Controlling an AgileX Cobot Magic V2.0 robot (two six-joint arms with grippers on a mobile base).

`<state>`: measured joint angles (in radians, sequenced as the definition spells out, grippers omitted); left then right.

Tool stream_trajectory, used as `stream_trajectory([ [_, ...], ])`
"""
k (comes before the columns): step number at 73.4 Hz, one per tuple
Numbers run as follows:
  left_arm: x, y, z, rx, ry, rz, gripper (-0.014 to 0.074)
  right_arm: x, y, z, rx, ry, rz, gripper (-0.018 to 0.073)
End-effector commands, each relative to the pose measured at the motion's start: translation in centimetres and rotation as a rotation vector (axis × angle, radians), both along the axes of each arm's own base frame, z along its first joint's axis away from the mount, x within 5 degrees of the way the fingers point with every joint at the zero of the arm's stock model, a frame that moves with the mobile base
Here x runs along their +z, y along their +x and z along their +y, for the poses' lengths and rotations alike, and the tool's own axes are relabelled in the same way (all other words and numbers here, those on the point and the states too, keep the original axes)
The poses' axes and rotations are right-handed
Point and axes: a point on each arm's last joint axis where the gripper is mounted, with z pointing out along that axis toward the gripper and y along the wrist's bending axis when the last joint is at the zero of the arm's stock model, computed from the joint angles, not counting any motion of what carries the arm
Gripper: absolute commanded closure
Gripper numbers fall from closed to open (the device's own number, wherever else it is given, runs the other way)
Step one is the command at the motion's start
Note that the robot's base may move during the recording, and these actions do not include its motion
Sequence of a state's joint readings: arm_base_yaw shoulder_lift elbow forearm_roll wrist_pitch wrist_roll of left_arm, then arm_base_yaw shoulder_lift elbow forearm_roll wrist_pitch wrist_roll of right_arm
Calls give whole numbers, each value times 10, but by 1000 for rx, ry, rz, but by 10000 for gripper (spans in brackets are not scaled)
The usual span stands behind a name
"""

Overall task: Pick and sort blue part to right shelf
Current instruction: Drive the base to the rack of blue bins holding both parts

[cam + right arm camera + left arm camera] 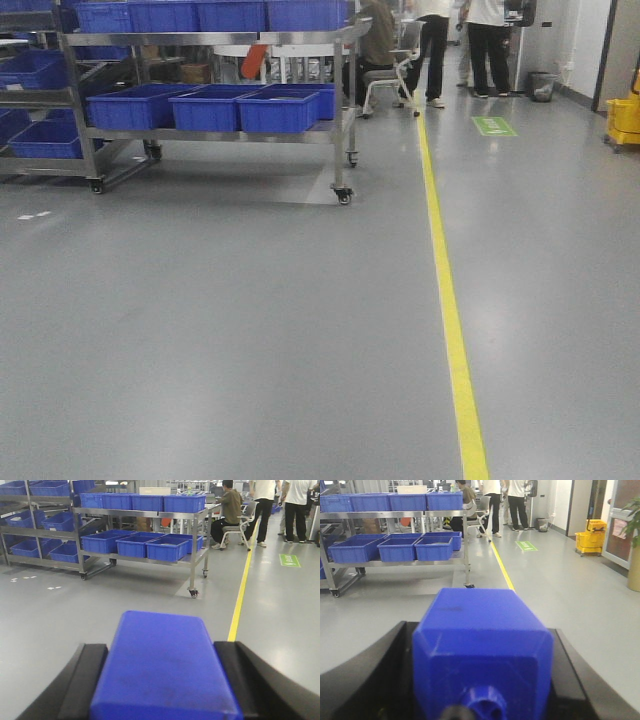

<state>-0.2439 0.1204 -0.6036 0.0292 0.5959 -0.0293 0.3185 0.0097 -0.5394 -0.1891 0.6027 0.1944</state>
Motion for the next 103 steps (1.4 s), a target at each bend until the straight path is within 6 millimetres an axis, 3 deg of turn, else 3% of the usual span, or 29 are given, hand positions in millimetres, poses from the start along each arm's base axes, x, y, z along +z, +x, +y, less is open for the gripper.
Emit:
stream_trajectory([
  [1, 15, 0, 0, -6, -22, -94, 346, 17, -2, 0, 4, -1, -107, 323],
  [103, 15, 0, 0, -3, -22, -94, 346, 16, -2, 0, 3, -1, -106, 323],
])
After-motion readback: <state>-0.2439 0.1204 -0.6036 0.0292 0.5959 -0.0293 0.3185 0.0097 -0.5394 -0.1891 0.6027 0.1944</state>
